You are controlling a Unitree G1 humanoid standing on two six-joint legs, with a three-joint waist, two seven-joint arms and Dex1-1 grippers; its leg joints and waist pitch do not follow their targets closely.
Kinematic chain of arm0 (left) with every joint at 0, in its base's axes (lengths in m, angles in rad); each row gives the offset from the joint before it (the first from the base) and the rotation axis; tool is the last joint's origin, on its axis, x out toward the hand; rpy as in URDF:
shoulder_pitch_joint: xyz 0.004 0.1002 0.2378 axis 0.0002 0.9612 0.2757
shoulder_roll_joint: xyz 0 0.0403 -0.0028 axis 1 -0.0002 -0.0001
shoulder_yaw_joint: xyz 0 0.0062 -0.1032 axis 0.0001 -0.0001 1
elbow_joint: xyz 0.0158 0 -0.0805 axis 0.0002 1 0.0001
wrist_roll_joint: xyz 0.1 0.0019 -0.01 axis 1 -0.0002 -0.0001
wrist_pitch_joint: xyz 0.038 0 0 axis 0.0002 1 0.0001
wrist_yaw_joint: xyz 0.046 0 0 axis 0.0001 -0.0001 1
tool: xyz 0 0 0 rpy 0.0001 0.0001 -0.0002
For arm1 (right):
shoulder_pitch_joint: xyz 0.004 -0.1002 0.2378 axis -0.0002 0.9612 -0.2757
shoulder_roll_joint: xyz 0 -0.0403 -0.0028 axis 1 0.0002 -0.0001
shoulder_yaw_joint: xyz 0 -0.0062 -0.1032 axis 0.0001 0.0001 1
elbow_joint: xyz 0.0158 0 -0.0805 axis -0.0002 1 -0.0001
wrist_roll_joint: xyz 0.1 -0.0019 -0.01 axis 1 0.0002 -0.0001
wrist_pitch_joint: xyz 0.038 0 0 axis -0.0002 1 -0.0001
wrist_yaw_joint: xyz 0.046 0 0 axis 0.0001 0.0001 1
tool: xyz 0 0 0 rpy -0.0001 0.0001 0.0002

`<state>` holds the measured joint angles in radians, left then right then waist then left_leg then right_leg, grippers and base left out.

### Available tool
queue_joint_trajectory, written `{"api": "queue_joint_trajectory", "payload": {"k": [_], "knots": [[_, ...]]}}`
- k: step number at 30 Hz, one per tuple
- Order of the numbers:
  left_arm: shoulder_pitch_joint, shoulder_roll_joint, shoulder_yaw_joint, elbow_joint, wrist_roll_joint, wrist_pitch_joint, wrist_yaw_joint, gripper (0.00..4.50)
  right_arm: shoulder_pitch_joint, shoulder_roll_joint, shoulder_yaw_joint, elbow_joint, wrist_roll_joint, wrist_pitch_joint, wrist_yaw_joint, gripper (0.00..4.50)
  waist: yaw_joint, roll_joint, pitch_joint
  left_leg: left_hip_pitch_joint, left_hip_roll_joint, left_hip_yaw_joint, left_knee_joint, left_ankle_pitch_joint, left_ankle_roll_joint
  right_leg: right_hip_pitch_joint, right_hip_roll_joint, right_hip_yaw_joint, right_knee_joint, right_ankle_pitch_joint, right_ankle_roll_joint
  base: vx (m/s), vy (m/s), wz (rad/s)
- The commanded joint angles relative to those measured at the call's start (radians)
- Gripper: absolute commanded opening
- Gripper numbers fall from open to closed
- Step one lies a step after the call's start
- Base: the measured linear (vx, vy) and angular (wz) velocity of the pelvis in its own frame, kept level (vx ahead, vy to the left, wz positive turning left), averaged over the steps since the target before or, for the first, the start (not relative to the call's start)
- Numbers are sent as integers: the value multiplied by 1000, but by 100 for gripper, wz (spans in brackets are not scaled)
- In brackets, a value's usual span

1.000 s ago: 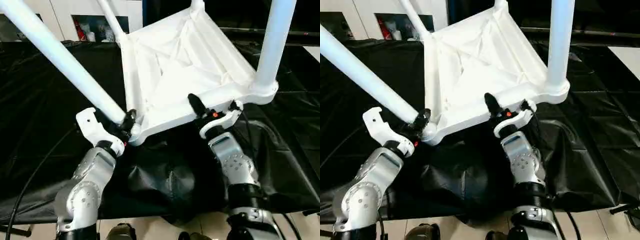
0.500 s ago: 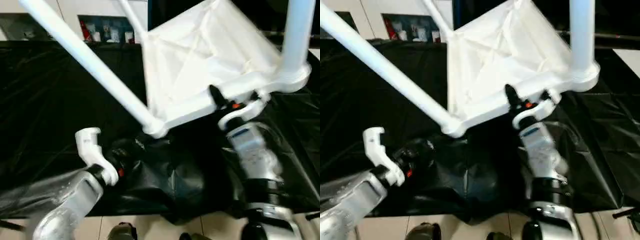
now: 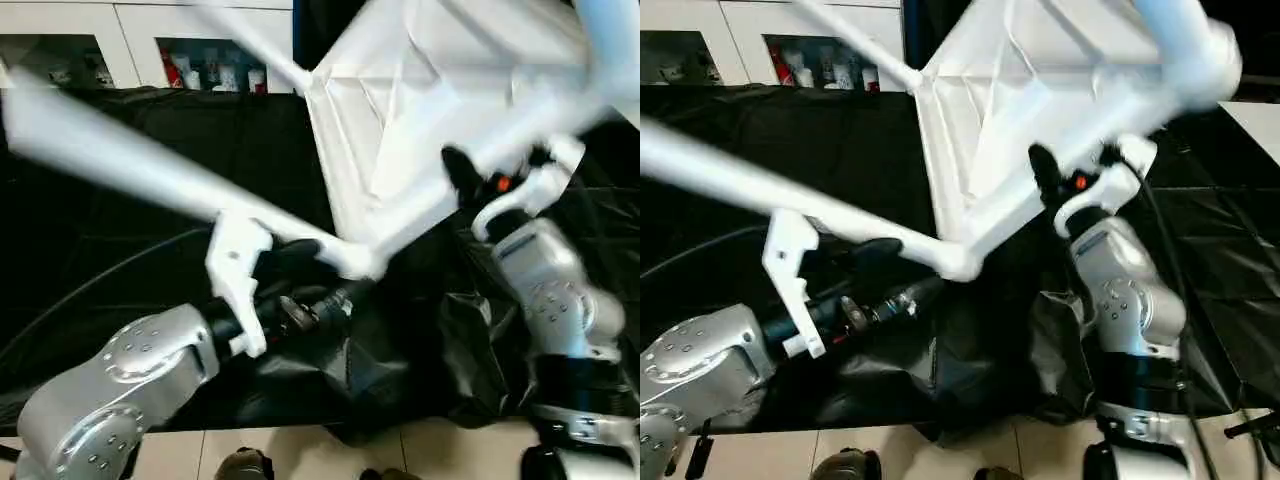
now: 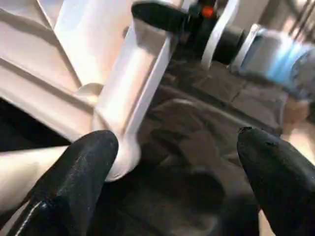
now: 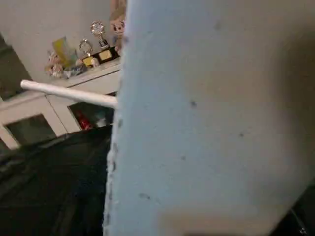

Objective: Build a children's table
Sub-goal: Flip table

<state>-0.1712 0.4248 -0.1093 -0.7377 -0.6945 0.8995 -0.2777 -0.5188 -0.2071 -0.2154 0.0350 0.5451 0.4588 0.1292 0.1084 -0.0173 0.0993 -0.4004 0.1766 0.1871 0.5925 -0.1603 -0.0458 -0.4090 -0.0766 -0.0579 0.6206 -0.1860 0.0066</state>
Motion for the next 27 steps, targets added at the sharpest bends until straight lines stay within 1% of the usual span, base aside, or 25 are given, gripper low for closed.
{"api": "queue_joint_trajectory", "payload": {"k": [1, 2, 3, 4, 5, 7, 8, 9, 10, 11, 12, 13, 14, 15, 16, 17, 18, 19, 20, 21, 23, 24, 25, 26, 27], "knots": [[-52, 32, -32, 12, 97, 4, 33, 450, -16, -45, 23, -53, -88, 14, -34, 204, -3, -7, -87, 27, 38, -13, -61, -121, -51, 45, -46, 45, -62, -166, -71, 0, 0, 0], [-52, 32, -32, 12, 97, 4, 33, 450, -16, -45, 23, -53, -88, 14, -34, 203, -1, -4, -86, 31, 37, -12, -59, -138, -57, 39, -45, 46, -63, -187, -65, 0, 0, 0], [-71, 47, -41, 21, 129, 13, 52, 450, -19, -56, 33, -63, -103, 24, -42, 203, -2, -8, -87, 30, 38, -13, -60, -144, -63, 41, -45, 46, -63, -194, -65, 0, 0, 0], [-71, 47, -41, 21, 129, 13, 52, 450, -19, -56, 33, -63, -103, 24, -42, 203, 0, -6, -86, 31, 38, -13, -59, -160, -69, 39, -47, 47, -64, -213, -65, 0, 0, 0], [-88, 63, -48, 30, 159, 2, 60, 450, -24, -64, 40, -72, -114, 33, -55, 203, -1, -10, -85, 31, 38, -13, -60, -165, -71, 40, -47, 47, -65, -221, -64, 0, 0, 0], [-108, 89, -60, 42, 206, -33, 60, 450, -33, -75, 49, -83, -133, 43, -78, 202, 0, -6, -84, 31, 37, -15, -60, -191, -79, 35, -47, 47, -68, -264, -56, 0, 0, 0], [-115, 102, -66, 44, 222, -48, 57, 450, -35, -79, 54, -89, -141, 46, -87, 202, -1, -7, -84, 34, 37, -15, -60, -211, -84, 32, -48, 48, -69, -285, -54, 0, 0, 0], [-117, 105, -69, 46, 226, -54, 55, 450, -35, -80, 57, -91, -147, 46, -91, 201, 1, -6, -85, 35, 38, -15, -59, -213, -86, 31, -49, 48, -70, -289, -52, 0, 0, 0], [-125, 111, -77, 52, 242, -75, 45, 450, -36, -85, 67, -99, -171, 46, -101, 201, 1, -6, -85, 34, 38, -16, -60, -213, -87, 31, -49, 49, -70, -288, -54, 0, 0, 0], [-125, 111, -77, 52, 242, -75, 45, 450, -36, -85, 67, -99, -171, 46, -101, 200, 2, -6, -86, 34, 38, -16, -60, -215, -89, 30, -48, 49, -68, -282, -56, 0, 0, 0], [-135, 112, -89, 58, 269, -105, 40, 450, -34, -83, 76, -102, -192, 42, -113, 200, 2, -4, -86, 34, 38, -16, -60, -218, -89, 28, -48, 49, -69, -279, -59, 0, 0, 0], [-146, 115, -103, 63, 297, -126, 35, 450, -31, -81, 83, -104, -210, 39, -122, 200, 2, -5, -86, 34, 39, -16, -60, -219, -89, 30, -49, 50, -70, -280, -59, 0, 0, 0], [-146, 115, -103, 63, 297, -126, 35, 450, -31, -81, 83, -104, -210, 39, -122, 200, 2, -5, -87, 33, 38, -16, -60, -219, -90, 30, -49, 50, -69, -279, -59, 0, 0, 0], [-159, 131, -130, 72, 349, -157, 33, 450, -29, -80, 94, -103, -232, 32, -133, 200, 3, -3, -86, 33, 38, -16, -60, -228, -92, 28, -48, 50, -70, -288, -54, 0, 0, 0], [-159, 131, -130, 72, 349, -157, 33, 450, -29, -80, 94, -103, -232, 32, -133, 199, 2, -4, -88, 33, 37, -17, -60, -226, -93, 31, -49, 50, -68, -284, -55, 0, 0, 0], [-173, 170, -181, 94, 441, -209, 33, 450, -29, -81, 119, -99, -272, 22, -150, 199, 1, -4, -88, 30, 38, -18, -61, -226, -93, 33, -50, 50, -67, -282, -55, 0, 0, 0], [-176, 187, -198, 103, 460, -221, 20, 450, -31, -83, 129, -97, -287, 17, -154, 199, 2, -5, -88, 28, 38, -20, -61, -225, -93, 33, -50, 50, -68, -289, -42, 0, 0, 0], [-176, 191, -202, 105, 464, -224, 17, 450, -32, -83, 131, -96, -290, 15, -155, 198, 2, -6, -88, 27, 37, -20, -62, -224, -95, 33, -51, 49, -67, -299, -38, 0, 0, 0], [-179, 207, -216, 114, 483, -244, 0, 450, -35, -84, 142, -92, -306, 8, -159, 198, 1, -7, -88, 27, 37, -20, -62, -223, -99, 32, -52, 49, -66, -292, -43, 0, 0, 0], [-182, 214, -223, 122, 498, -258, -6, 450, -38, -84, 149, -88, -318, 2, -162, 198, 2, -5, -88, 29, 38, -21, -62, -222, -100, 31, -52, 49, -66, -289, -46, 0, 0, 0], [-201, 226, -236, 141, 556, -293, 9, 450, -48, -90, 172, -67, -349, -17, -159, 198, 0, -13, -87, 27, 38, -20, -63, -221, -101, 32, -52, 50, -63, -276, -54, 0, 0, 0], [-201, 226, -236, 141, 556, -293, 9, 450, -48, -90, 172, -67, -349, -17, -159, 197, 1, -10, -88, 28, 39, -20, -62, -224, -101, 33, -52, 50, -62, -273, -57, 0, 0, 0], [-207, 229, -241, 146, 579, -302, 15, 450, -50, -89, 176, -61, -356, -23, -156, 197, 0, -10, -88, 28, 38, -20, -62, -223, -100, 33, -53, 50, -62, -269, -60, 0, 0, 0], [-207, 229, -241, 146, 579, -302, 15, 450, -50, -89, 176, -61, -356, -23, -156, 197, 0, -10, -88, 27, 38, -21, -62, -222, -98, 33, -53, 50, -62, -265, -61, 0, 0, 0], [-218, 240, -250, 155, 603, -339, -2, 450, -57, -87, 183, -40, -367, -38, -153, 197, 1, -13, -88, 26, 39, -21, -62, -216, -95, 34, -54, 50, -62, -261, -62, 0, 0, 0]]}}
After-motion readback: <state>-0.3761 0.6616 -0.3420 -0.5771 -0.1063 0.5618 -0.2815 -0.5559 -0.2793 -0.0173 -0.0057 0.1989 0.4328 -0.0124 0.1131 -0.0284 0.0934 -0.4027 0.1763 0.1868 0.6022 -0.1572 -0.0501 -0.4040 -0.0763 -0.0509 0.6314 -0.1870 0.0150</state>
